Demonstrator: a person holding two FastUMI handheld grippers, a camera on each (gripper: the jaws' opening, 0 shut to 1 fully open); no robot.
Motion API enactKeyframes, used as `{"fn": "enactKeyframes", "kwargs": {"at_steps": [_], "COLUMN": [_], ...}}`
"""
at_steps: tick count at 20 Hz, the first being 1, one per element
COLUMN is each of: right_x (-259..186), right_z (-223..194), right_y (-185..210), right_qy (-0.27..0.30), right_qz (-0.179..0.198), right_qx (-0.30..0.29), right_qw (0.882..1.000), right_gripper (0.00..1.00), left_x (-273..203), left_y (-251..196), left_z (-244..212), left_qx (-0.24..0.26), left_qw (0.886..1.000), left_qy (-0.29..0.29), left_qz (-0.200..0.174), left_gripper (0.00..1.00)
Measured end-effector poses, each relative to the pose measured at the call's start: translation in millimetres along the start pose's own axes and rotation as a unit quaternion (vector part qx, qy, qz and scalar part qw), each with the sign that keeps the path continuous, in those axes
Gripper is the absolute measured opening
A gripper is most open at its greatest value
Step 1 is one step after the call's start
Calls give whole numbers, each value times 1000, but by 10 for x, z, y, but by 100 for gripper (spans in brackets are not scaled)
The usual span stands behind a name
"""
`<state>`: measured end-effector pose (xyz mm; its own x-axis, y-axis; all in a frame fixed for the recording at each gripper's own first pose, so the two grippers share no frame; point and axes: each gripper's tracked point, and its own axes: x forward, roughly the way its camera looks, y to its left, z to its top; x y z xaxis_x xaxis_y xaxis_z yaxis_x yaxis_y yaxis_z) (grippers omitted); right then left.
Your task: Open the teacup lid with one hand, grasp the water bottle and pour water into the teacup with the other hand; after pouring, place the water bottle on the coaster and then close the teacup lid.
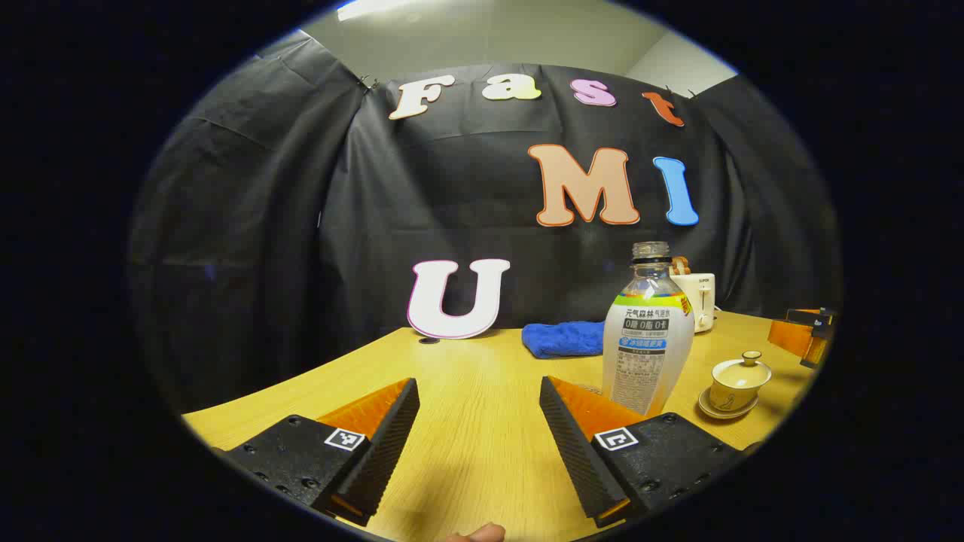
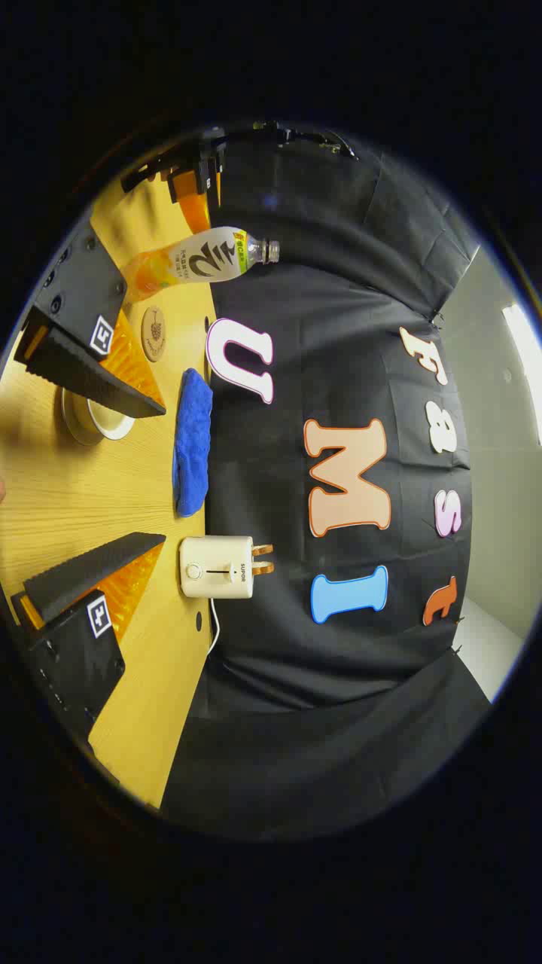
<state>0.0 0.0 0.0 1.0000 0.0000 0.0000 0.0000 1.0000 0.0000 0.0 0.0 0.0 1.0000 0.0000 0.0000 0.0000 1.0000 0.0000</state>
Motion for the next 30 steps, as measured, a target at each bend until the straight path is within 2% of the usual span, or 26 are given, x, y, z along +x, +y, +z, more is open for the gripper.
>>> {"fn": "enactKeyframes", "kwargs": {"at_steps": [1,3,5,6,8,9,13,14,15,16,18,19,20,21,26,30], "right_x": [-4,3,5,11,12,15,14,11,15,17,14,17,20,13,25,48], "right_z": [2,5,5,3,-3,-6,-5,-4,-5,-7,-7,-16,-17,-9,-15,-15], "right_y": [-9,-35,-27,-28,-16,-20,-22,-22,-19,-20,-24,-23,-23,-23,-32,24], "right_qy": [-1,0,-1,-1,0,-1,0,0,0,0,0,1,1,1,1,2], "right_qz": [-3,-9,-8,-8,-4,-4,-4,-4,-4,-4,-4,-4,-4,-4,-6,13], "right_qx": [0,0,0,0,1,1,1,1,1,1,1,1,1,1,1,2], "right_qw": [1000,1000,1000,1000,1000,1000,1000,1000,1000,1000,1000,1000,1000,1000,1000,1000], "right_gripper": [93,93,100,93,93,98,98,93,93,98,98,93,93,98,98,98], "left_x": [7,17,20,19,25,32,37,35,33,29,46,51,48,53,60,52], "left_y": [-2,-17,-24,-12,-7,-8,-9,-10,-21,-23,-19,-9,-8,-11,-18,-11], "left_z": [-22,-22,-40,-32,-28,-39,-52,-45,-49,-52,-56,-54,-59,-61,-64,-64], "left_qx": [0,-2,-2,-1,0,0,-1,-2,-1,-2,-2,-2,-2,-2,-2,-3], "left_qw": [1000,1000,1000,1000,1000,1000,1000,1000,1000,1000,1000,1000,1000,1000,1000,1000], "left_qy": [2,2,1,1,1,1,1,0,1,0,1,1,1,1,0,0], "left_qz": [0,-6,-7,-5,-3,-2,-2,-3,-4,-4,-3,-2,-1,-2,-2,-2], "left_gripper": [94,94,94,94,94,94,94,94,94,94,94,94,94,94,94,94]}}
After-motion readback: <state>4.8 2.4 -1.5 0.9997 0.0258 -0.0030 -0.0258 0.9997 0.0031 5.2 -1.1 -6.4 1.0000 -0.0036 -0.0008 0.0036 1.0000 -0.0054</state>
